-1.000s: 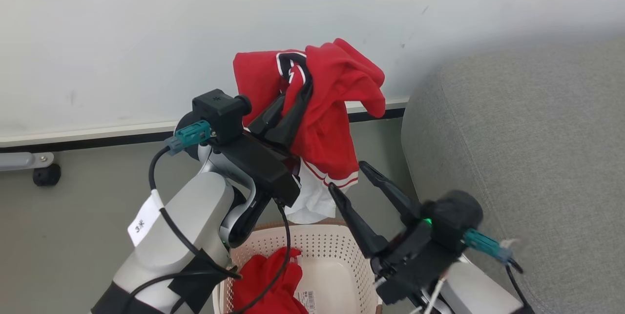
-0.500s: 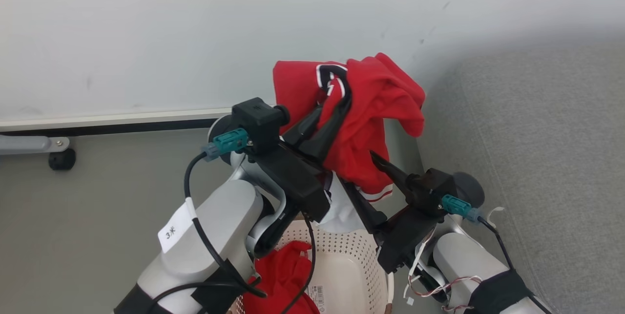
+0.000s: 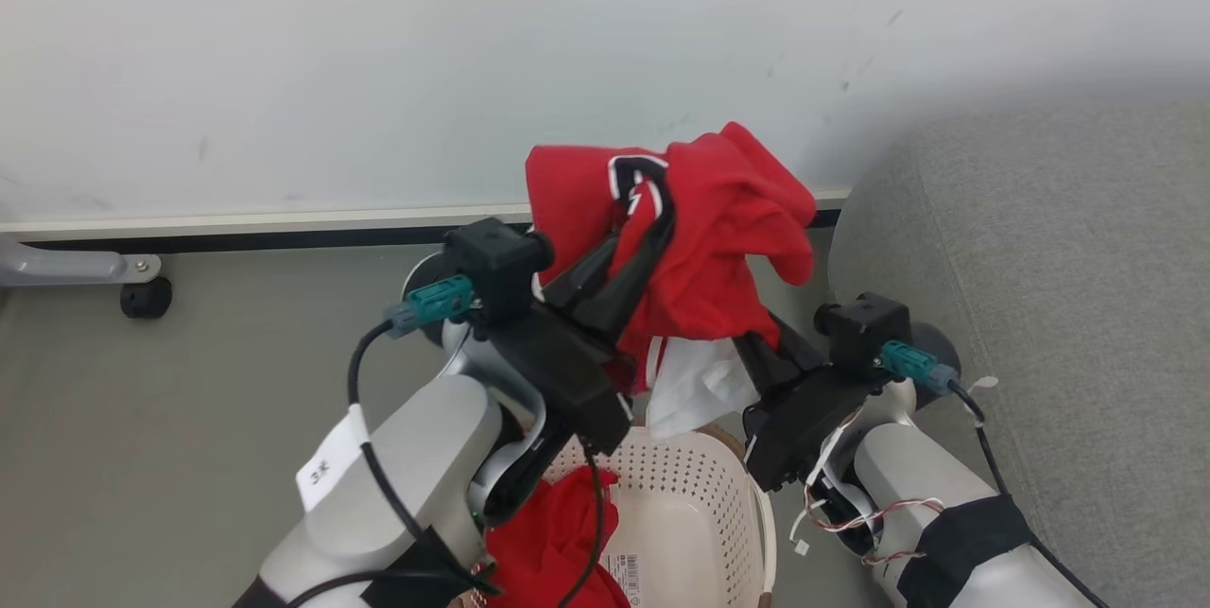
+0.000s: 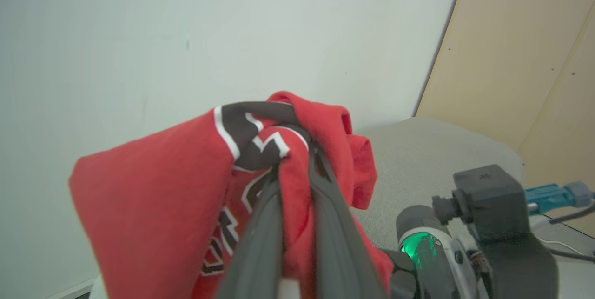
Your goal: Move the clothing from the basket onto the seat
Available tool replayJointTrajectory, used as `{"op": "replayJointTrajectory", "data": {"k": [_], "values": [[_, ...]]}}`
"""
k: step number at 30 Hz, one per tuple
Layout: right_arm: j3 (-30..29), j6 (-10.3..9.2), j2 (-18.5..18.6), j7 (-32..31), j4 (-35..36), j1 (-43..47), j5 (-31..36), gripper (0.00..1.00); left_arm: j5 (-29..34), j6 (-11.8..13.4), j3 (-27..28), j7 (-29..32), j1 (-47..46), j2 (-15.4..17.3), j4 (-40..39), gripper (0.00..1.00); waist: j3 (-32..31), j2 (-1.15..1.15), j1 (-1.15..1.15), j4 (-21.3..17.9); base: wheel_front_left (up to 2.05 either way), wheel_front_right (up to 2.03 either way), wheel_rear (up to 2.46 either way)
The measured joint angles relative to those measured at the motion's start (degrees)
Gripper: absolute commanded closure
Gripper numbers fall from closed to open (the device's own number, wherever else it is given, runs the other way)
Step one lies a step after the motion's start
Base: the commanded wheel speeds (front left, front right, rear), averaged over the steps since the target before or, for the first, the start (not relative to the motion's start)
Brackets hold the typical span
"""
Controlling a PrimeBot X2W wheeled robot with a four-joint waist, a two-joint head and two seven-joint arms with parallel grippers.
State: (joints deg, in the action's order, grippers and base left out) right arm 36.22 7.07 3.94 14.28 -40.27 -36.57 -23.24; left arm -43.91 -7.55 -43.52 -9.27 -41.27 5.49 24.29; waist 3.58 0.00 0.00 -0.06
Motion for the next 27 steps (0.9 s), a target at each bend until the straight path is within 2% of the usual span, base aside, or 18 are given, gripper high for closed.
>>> {"op": "replayJointTrajectory", "data": {"k": [7, 8, 9, 10, 11, 12, 22, 27], "values": [[-2.68, 0.00, -0.20, 0.01, 2.05, 0.74, -2.89, 1.00, -1.80, 0.31, 0.89, -0.49, 4.05, 2.05, -0.18, 1.00, 0.01, 0.00, 0.00, -1.14, 0.00, 0.00, 0.00], [-3.58, -0.03, -0.25, 0.01, 2.69, 1.30, -3.22, 1.00, -1.81, 0.49, 0.85, -0.49, 4.44, 2.09, -0.22, 0.97, 0.06, 0.00, 0.00, -1.36, 0.00, 0.00, 0.00], [-4.48, -0.10, -0.26, 0.01, 3.18, 1.80, -3.61, 1.00, -1.81, 0.49, 0.87, -0.51, 4.73, 2.21, -0.33, 0.88, 0.11, 0.00, 0.00, -1.57, 0.00, 0.00, 0.00], [-5.38, -0.24, -0.26, 0.01, 3.64, 2.25, -4.01, 1.00, -1.82, 0.49, 0.88, -0.69, 4.98, 2.23, -0.38, 0.67, 0.15, 0.00, 0.00, -1.80, 0.00, 0.00, 0.00], [-6.15, -0.55, -0.26, 0.01, 4.15, 2.64, -4.36, 1.00, -1.83, 0.54, 0.93, -0.77, 5.25, 2.31, -0.53, 0.51, 0.18, 0.00, 0.00, -2.04, 0.00, 0.00, 0.00], [-6.90, -0.59, -0.25, 0.01, 4.71, 2.97, -4.72, 1.00, -1.87, 0.56, 0.97, -0.93, 5.51, 2.45, -0.67, 0.00, 0.20, 0.00, 0.00, -2.30, 0.00, 0.00, 0.00], [-12.23, -1.60, -0.04, 0.01, 9.39, 3.30, -4.89, 1.00, -1.89, 0.51, 0.33, -1.01, 7.81, 4.36, -2.81, 0.00, 0.21, 0.00, 0.00, -5.84, 0.00, 0.00, 0.00], [-15.13, -2.23, 2.50, 0.03, 12.66, 3.82, -3.13, 1.00, -1.72, 0.52, 0.14, -1.20, 8.23, 5.05, -3.65, 0.00, 0.12, 0.00, 0.00, -7.98, 0.00, 0.00, 0.00]]}}
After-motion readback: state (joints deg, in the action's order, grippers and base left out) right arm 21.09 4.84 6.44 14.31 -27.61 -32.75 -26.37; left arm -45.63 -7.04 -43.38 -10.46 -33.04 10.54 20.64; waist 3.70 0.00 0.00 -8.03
